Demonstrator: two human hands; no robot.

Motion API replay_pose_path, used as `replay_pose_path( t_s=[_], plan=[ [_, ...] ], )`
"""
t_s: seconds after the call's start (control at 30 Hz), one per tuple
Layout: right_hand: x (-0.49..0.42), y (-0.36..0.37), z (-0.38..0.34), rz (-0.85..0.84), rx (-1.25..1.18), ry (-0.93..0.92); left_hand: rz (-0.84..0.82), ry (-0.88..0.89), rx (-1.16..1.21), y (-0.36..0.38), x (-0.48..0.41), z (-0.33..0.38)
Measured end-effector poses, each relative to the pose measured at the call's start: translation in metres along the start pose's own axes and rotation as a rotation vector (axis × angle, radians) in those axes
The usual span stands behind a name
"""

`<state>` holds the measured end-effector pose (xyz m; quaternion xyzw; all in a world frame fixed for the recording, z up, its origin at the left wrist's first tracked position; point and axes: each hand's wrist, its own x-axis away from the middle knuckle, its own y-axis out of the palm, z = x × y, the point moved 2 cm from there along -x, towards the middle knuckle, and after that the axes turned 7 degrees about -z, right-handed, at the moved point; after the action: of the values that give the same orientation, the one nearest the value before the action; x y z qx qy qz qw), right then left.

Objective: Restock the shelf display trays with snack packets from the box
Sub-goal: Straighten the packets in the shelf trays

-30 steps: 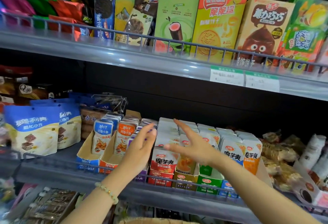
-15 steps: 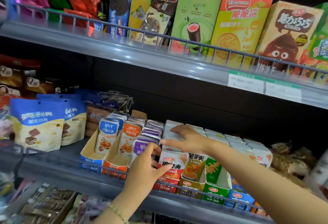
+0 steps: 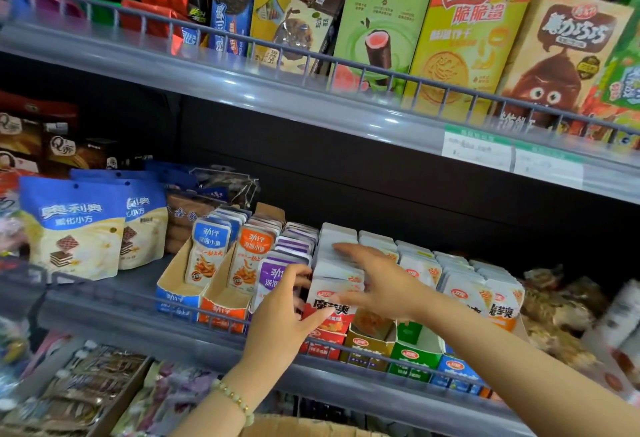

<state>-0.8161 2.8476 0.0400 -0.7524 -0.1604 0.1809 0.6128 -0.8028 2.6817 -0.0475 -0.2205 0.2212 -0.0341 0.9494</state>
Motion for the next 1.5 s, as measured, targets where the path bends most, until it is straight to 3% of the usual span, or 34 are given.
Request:
replay_pose_path(
  t_s=[0.1, 0.2, 0.33, 0.47, 0.7, 0.83, 1.0, 1.13, 1.33, 1.5],
  plan=[
    [0.009, -0.007, 0.02, -0.066, -0.151, 0.03, 0.035, 0.067, -0.141, -0.004, -0.001, 0.008],
    [0.025, -0.007, 0.042, -0.09, -0.028, 0.089, 0.018, 0.132, -0.214, -0.004, -0.005, 0.015],
    [0.025, -0.003, 0.06, 0.048, 0.162, 0.062, -0.027, 0.134, -0.244, -0.001, -0.011, 0.016],
    [0.008, 0.0, 0.075, 0.155, 0.103, 0.187, -0.041, 0.168, -0.268, -0.001, -0.014, 0.019],
    [-0.002, 0.021, 0.063, 0.149, 0.261, 0.043, -0.318, 0.202, -0.637, -0.009, -0.042, 0.034],
    [-0.005, 0.015, 0.073, 0.122, 0.113, 0.115, -0.423, 0.173, -0.76, -0.016, -0.065, 0.036],
    [0.001, 0.01, 0.07, 0.051, 0.012, 0.062, -0.523, 0.079, -0.658, -0.016, -0.076, 0.038],
    [0.014, 0.005, 0.063, 0.154, -0.072, 0.059, -0.486, 0.112, -0.6, -0.017, -0.067, 0.036],
    [0.027, 0.01, 0.04, 0.159, -0.059, 0.054, -0.43, 0.045, -0.504, -0.027, -0.051, 0.035],
    [0.016, 0.02, 0.022, 0.043, -0.137, 0.125, -0.547, -0.083, -0.522, -0.023, -0.056, 0.042]
  ],
)
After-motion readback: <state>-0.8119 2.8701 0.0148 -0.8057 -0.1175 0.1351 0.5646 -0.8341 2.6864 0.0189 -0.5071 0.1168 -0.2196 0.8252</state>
